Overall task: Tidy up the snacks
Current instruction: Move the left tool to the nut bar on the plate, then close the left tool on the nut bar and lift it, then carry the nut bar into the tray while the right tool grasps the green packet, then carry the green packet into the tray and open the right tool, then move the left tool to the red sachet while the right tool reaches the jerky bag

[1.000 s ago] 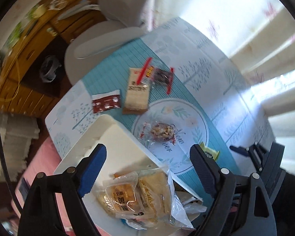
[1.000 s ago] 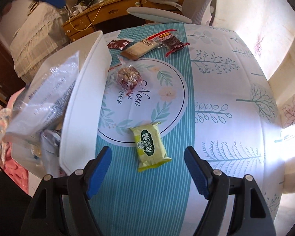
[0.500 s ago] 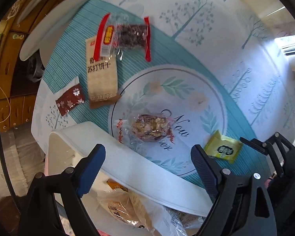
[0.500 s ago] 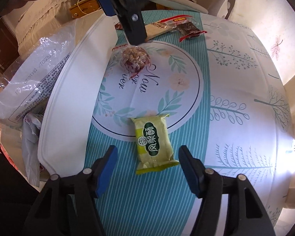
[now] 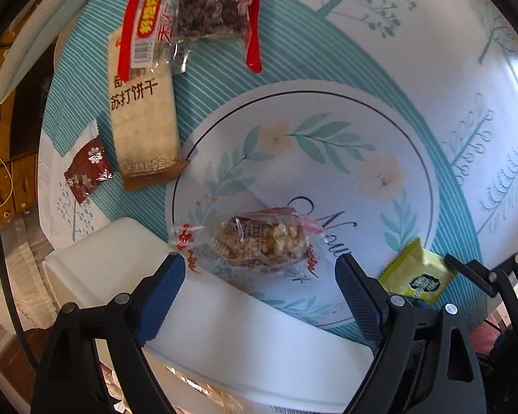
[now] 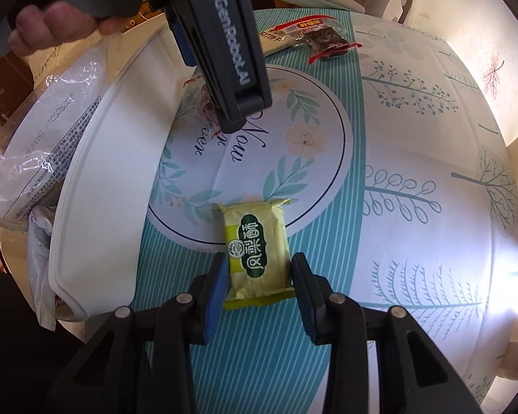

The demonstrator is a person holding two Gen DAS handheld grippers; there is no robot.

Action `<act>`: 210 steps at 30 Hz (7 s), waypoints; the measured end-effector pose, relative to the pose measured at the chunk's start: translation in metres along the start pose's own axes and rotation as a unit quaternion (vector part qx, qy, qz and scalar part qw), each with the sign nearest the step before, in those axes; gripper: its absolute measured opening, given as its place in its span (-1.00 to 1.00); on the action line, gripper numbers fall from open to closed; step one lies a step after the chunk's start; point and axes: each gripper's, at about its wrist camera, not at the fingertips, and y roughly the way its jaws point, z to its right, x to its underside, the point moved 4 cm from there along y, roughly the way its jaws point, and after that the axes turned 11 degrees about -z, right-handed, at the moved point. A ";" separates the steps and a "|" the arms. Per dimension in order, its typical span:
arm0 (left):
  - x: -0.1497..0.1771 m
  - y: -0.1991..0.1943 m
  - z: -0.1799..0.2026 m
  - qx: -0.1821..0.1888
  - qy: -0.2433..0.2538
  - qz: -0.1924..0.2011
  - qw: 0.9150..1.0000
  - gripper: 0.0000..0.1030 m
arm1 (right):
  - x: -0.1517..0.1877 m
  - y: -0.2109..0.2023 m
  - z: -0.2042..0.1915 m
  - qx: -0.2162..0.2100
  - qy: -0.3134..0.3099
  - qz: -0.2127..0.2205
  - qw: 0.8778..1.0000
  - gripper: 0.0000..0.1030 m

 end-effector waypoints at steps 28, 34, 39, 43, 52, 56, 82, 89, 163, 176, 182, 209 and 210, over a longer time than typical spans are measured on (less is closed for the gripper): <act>-0.030 0.023 -0.004 0.068 -0.040 -0.017 0.997 0.06 | 0.005 -0.021 0.024 0.009 0.022 0.007 1.000 -0.30; -0.017 0.023 -0.006 0.071 -0.049 -0.013 0.996 -0.05 | 0.011 -0.028 0.019 0.011 0.023 0.011 1.000 -0.32; -0.002 0.018 -0.006 0.073 -0.047 -0.004 0.996 -0.06 | 0.012 -0.035 0.020 0.014 0.023 0.018 0.999 -0.32; 0.011 0.011 -0.007 0.077 -0.047 0.004 0.996 -0.06 | 0.011 -0.039 0.020 0.013 0.024 0.023 0.999 -0.33; 0.053 -0.016 -0.019 0.075 -0.040 0.033 0.996 -0.06 | 0.007 -0.056 0.006 0.003 0.012 0.043 0.999 -0.76; 0.072 -0.033 -0.023 0.075 -0.041 0.052 0.995 -0.06 | 0.002 -0.061 -0.002 0.001 -0.002 0.051 0.999 -0.77; 0.199 -0.073 -0.041 0.115 -0.122 0.139 0.976 -0.08 | 0.010 -0.041 0.001 -0.008 0.035 0.045 0.998 -0.14; 0.225 -0.057 -0.063 0.135 -0.159 0.142 0.968 -0.12 | 0.012 -0.015 -0.011 0.020 0.009 0.014 1.000 0.17; 0.383 0.028 -0.094 0.350 -0.329 0.306 0.822 0.57 | -0.048 -0.135 -0.174 -0.041 -0.026 0.125 0.991 0.17; 0.348 -0.026 -0.119 0.330 -0.335 0.322 0.822 0.60 | -0.080 -0.157 -0.119 -0.055 0.029 0.123 0.991 0.46; 0.322 -0.055 -0.140 0.322 -0.339 0.323 0.823 0.62 | -0.106 -0.161 -0.089 -0.046 0.048 0.129 0.989 0.46; 0.116 -0.057 -0.242 0.364 -0.394 0.216 0.816 0.70 | -0.199 -0.047 0.041 0.013 0.103 0.051 0.993 0.46; 0.110 -0.055 -0.243 0.365 -0.396 0.211 0.816 0.70 | -0.200 -0.043 0.043 0.014 0.101 0.051 0.993 0.46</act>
